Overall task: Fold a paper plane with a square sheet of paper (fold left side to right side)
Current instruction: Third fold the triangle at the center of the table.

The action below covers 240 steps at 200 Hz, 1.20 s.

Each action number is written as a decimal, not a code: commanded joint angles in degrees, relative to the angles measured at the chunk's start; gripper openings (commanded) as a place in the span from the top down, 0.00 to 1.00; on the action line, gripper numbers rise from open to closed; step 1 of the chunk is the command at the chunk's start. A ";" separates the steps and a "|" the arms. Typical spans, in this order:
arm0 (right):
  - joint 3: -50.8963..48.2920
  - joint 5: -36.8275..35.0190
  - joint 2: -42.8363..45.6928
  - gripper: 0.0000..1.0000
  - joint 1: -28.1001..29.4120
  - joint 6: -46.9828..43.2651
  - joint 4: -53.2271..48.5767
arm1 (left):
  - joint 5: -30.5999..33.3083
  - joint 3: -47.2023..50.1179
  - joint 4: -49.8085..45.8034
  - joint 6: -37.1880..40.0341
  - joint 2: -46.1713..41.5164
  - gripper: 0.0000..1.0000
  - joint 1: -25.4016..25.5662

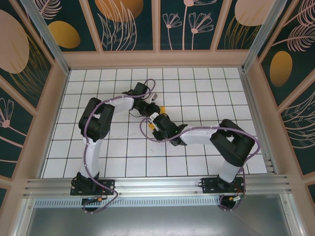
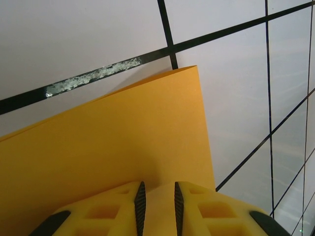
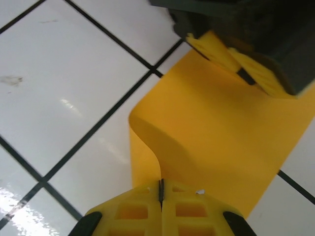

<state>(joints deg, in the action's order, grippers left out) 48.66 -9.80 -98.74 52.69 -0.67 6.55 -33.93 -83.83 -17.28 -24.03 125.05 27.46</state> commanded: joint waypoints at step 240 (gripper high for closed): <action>1.97 4.36 -3.90 1.00 -8.04 8.53 -2.41 | 2.80 -0.56 -3.89 1.95 3.35 0.74 1.53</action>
<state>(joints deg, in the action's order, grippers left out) 50.24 -5.96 -101.56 45.04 6.59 4.89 -32.97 -84.55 -18.24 -23.55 125.32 27.79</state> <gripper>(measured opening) 0.064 0.257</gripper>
